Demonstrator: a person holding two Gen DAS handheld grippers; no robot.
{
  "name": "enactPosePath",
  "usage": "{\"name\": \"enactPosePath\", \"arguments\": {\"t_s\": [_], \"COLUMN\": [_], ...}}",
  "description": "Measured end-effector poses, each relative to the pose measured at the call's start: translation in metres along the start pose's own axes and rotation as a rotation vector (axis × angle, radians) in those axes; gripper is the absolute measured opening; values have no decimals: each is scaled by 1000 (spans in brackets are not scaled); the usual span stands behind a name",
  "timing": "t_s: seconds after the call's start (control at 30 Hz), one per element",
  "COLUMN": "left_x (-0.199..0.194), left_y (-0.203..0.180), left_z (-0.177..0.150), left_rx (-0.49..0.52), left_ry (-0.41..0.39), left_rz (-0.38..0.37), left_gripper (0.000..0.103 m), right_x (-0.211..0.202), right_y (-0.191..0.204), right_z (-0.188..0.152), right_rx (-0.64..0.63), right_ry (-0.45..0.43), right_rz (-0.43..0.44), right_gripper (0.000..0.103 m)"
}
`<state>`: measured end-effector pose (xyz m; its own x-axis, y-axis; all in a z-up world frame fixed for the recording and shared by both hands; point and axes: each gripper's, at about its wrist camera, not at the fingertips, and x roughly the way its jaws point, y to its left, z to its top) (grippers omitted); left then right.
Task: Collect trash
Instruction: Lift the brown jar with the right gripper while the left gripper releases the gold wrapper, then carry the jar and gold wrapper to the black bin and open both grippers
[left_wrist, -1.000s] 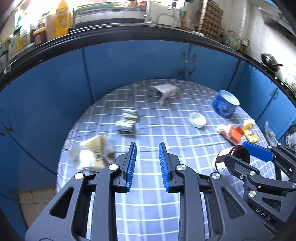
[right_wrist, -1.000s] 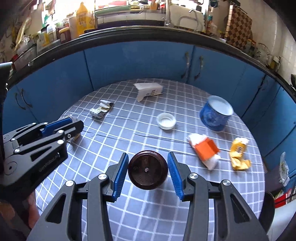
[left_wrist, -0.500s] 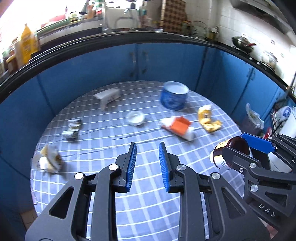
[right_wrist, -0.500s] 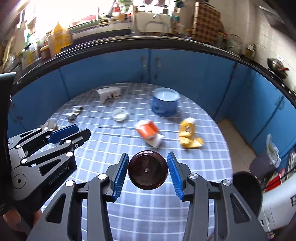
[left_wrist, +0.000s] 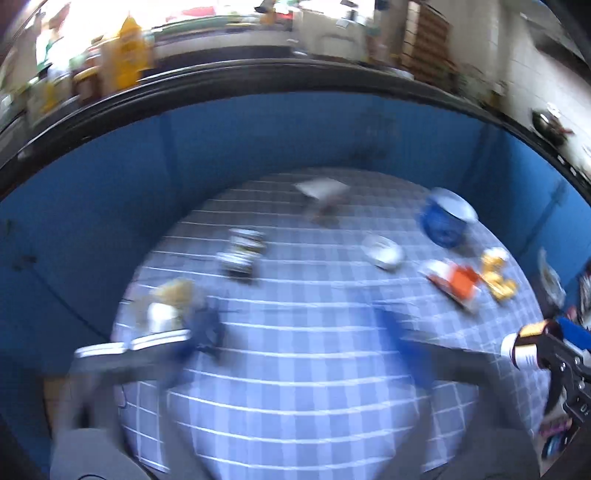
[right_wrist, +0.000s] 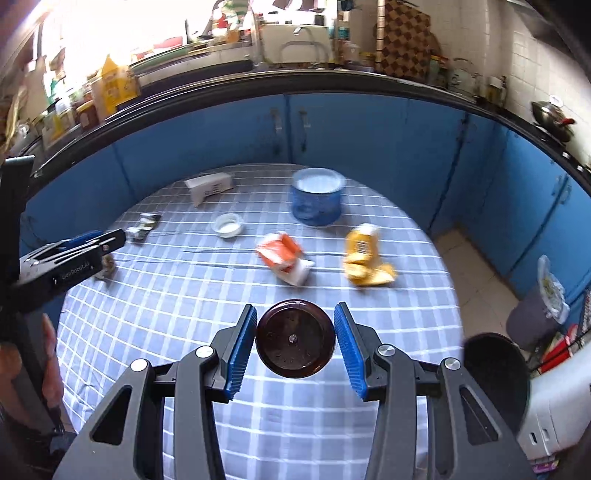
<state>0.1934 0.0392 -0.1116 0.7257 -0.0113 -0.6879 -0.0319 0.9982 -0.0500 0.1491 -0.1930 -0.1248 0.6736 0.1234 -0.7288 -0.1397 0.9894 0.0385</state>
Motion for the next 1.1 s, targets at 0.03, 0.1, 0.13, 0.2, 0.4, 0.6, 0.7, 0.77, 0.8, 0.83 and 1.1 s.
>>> {"name": "enactPosePath", "arguments": {"t_s": [0.03, 0.1, 0.13, 0.2, 0.4, 0.6, 0.7, 0.77, 0.8, 0.83, 1.1], "left_x": [0, 2, 6, 16, 60, 79, 69, 57, 52, 47, 16], "left_y": [9, 23, 29, 41, 67, 75, 71, 64, 60, 57, 8], "left_z": [1, 2, 3, 3, -12, -17, -16, -15, -15, -14, -14], "left_rx": [-6, 3, 14, 18, 15, -6, 5, 23, 31, 33, 101], "left_ry": [-13, -31, -32, -14, 111, 158, 132, 104, 93, 86, 57], "left_rz": [6, 26, 59, 69, 103, 104, 106, 101, 96, 96, 30], "left_gripper": [98, 99, 99, 99, 98, 46, 39, 39, 39, 39, 39], "right_x": [4, 15, 20, 26, 39, 43, 40, 37, 35, 33, 6], "right_y": [6, 25, 35, 49, 79, 81, 76, 72, 69, 66, 34], "right_z": [2, 8, 11, 16, 22, 24, 25, 25, 25, 25, 15], "right_rx": [-7, -32, -45, -64, -106, -104, -97, -90, -84, -79, -29], "right_ry": [2, 9, 13, 16, 32, 47, 39, 33, 29, 24, -13], "right_rz": [10, 32, 44, 57, 56, 30, 17, 12, 10, 7, -22], "right_gripper": [43, 43, 43, 43, 43, 43, 43, 43, 43, 43, 43]}}
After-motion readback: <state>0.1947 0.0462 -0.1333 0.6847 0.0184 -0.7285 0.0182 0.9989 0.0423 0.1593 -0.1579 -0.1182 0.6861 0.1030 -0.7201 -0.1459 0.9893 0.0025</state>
